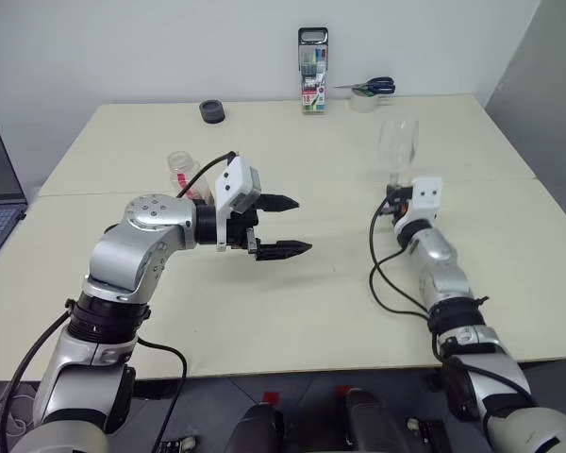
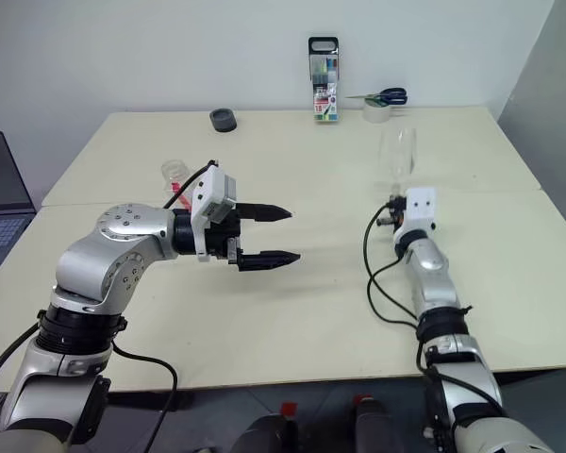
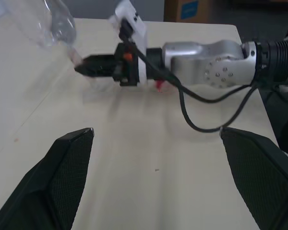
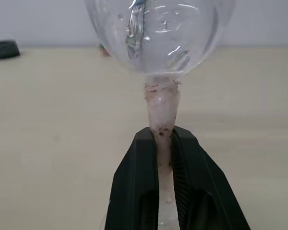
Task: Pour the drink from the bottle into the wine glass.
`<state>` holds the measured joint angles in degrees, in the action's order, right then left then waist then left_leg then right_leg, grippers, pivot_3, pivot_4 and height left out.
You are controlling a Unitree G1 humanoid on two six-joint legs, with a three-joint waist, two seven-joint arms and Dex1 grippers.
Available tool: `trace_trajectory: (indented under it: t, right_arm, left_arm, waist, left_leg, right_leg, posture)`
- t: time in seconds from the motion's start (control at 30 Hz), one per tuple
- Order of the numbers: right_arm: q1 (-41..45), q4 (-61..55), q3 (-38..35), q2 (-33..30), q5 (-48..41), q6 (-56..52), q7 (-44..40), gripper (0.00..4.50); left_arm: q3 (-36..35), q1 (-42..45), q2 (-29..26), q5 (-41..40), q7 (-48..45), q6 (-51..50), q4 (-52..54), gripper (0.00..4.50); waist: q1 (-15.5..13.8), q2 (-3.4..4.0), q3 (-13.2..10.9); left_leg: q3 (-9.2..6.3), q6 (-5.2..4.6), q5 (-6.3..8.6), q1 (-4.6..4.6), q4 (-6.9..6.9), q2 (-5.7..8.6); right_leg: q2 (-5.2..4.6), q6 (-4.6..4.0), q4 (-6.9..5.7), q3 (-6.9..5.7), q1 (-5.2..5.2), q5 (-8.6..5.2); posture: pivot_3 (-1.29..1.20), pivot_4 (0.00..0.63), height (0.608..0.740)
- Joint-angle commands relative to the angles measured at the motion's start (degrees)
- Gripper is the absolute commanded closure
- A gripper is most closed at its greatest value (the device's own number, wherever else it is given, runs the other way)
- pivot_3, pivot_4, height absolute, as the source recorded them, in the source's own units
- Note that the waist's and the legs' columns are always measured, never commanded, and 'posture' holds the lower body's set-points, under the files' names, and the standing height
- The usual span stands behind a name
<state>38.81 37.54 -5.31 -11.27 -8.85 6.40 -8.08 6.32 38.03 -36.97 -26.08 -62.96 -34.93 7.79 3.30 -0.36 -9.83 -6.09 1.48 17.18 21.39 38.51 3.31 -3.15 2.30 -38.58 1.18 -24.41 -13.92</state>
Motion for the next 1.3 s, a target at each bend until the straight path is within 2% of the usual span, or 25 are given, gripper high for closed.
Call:
trace_trajectory:
  t: [0.03,0.2,0.4,0.6,0.77,0.93,1.07,1.3]
  right_arm:
    - [-0.1,-4.1,-1.4,-0.2,0.4,-0.8,2.0,4.38]
    - [-2.6,-7.0,-3.2,0.7,-1.1,-7.2,2.9,4.38]
    - [-8.0,-16.3,-2.1,-0.8,-0.9,-13.1,-0.6,4.38]
    - [-14.3,-29.7,1.1,-1.2,-0.3,-21.4,-2.7,4.38]
    - [-16.4,-33.3,3.5,-0.4,0.4,-23.1,-4.3,4.38]
    - [-17.0,-33.6,4.1,-0.5,0.5,-23.2,-6.2,4.38]
    - [-15.4,-31.2,3.7,2.1,-1.0,-20.4,-7.2,4.38]
    - [-2.7,-14.2,4.5,8.0,0.3,-8.9,-9.9,4.38]
  left_arm:
    - [-1.7,0.2,-0.7,-0.9,0.6,-0.2,2.3,0.00]
    - [-1.8,-0.2,-0.7,-1.2,1.0,-0.5,2.6,0.00]
    - [-1.8,-0.4,-0.7,-1.0,1.5,-0.2,2.6,0.00]
    - [-1.9,-0.4,-0.3,-0.8,1.9,0.3,1.8,0.00]
    - [-2.0,-1.0,0.0,-1.0,2.3,0.5,2.0,0.00]
    - [-3.4,-2.7,-0.9,-1.5,3.2,-0.1,3.4,0.00]
    - [-5.2,-4.3,-1.8,-1.7,4.5,-0.7,4.8,0.00]
    - [-14.0,-12.7,-1.2,-1.2,15.0,-0.6,11.2,0.00]
  waist:
    - [0.0,0.00,0.0]
    - [0.0,0.00,0.0]
    - [-0.2,-0.01,0.0]
    - [-0.3,0.00,0.0]
    - [-0.1,-0.01,0.0]
    - [0.0,-0.01,0.0]
    - [0.1,-0.01,0.0]
    - [1.0,-0.01,0.0]
  left_leg:
    - [-0.01,0.00,0.00,0.00,0.01,0.00]
    - [-0.04,0.00,0.00,-0.04,-0.05,-0.03]
    - [-0.06,-0.01,0.01,-0.05,-0.04,-0.01]
    - [-0.08,-0.02,0.01,-0.06,-0.05,-0.02]
    - [-0.03,-0.02,0.01,-0.17,-0.12,-0.04]
    - [0.07,-0.04,0.02,-0.49,-0.41,-0.06]
    - [0.06,-0.03,0.02,-0.50,-0.41,-0.07]
    - [0.08,0.03,-0.01,-0.56,-0.50,-0.12]
  right_leg:
    - [0.00,0.00,0.00,0.00,0.00,0.00]
    - [0.01,0.00,0.01,-0.03,0.02,0.00]
    - [0.01,0.00,0.04,-0.07,0.08,0.00]
    - [0.02,0.01,0.04,-0.07,0.08,-0.01]
    - [0.03,0.01,0.03,-0.03,0.10,-0.01]
    - [0.07,0.00,0.08,0.11,0.24,-0.03]
    - [0.07,-0.01,0.07,0.12,0.23,-0.02]
    - [0.10,-0.02,0.01,0.20,0.14,-0.02]
  posture:
    - [0.00,0.150,0.740]
    - [0.00,0.150,0.740]
    - [0.00,0.150,0.740]
    - [0.00,0.150,0.740]
    - [0.00,0.150,0.740]
    - [0.00,0.150,0.740]
    - [0.00,0.150,0.740]
    - [0.00,0.150,0.740]
